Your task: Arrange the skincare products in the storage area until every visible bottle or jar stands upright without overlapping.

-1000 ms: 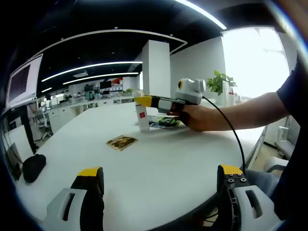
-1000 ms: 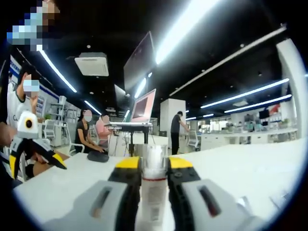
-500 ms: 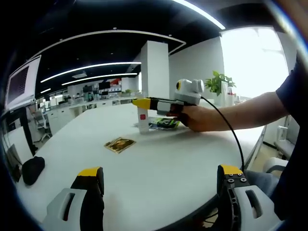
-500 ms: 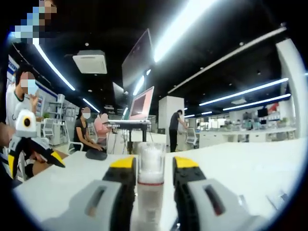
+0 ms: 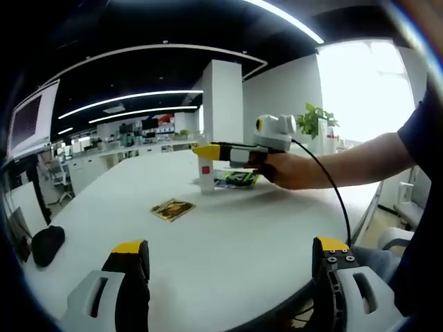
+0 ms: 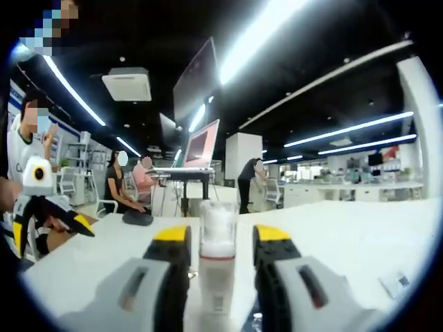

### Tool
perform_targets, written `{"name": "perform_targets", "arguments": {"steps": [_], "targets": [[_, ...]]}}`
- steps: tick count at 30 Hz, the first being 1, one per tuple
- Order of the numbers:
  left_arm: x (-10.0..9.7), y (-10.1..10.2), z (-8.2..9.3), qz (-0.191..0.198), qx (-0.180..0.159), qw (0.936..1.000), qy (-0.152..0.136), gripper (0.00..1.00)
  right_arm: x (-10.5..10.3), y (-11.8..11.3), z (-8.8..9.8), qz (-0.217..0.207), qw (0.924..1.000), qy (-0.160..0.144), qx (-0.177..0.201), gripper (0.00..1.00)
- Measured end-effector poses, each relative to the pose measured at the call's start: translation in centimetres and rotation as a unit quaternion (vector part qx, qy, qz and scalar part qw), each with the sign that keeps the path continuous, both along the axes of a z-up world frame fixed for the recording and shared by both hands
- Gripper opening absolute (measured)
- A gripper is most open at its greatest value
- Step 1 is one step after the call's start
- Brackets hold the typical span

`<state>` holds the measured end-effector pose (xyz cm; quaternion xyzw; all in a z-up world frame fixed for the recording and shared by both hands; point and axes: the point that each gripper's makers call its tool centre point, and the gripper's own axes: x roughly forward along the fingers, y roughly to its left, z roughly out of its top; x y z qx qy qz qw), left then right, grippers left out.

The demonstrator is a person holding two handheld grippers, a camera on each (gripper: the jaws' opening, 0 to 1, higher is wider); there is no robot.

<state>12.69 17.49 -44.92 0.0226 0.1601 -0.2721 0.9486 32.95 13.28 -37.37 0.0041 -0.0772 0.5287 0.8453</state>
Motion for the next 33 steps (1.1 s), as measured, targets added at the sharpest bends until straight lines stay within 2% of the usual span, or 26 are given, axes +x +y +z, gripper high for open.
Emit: {"name": "perform_targets", "arguments": {"steps": [3,12,16,26,30,33], "targets": [[-0.1,-0.1,0.1,-0.001,-0.001,1.0,-0.001,1.0,-0.4,0.1,0.1,-0.005,1.0,0.008,-0.003,0.41],[-0.3,0.0,0.3,-0.003,-0.003,1.0,-0.003,1.0,-1.4,-0.4,0.8,-0.026,0.9996,0.003,0.001,0.4],[-0.5,0.0,0.3,-0.005,-0.004,1.0,-0.005,1.0,-1.2,-1.1,0.6,-0.037,0.9993,0.009,-0.001,0.4],[-1.0,-0.2,0.4,-0.009,-0.005,0.9999,-0.007,1.0,-2.2,-2.1,0.6,-0.055,0.9984,0.014,0.001,0.42],[-1.0,-0.2,0.4,-0.013,-0.007,0.9999,-0.007,1.0,-2.4,-2.7,0.8,-0.074,0.997,0.022,-0.005,0.44],[-1.0,-0.3,0.4,-0.015,-0.009,0.9998,-0.007,1.0,-3.2,-2.6,1.1,-0.084,0.9963,0.018,-0.005,0.44]]}}
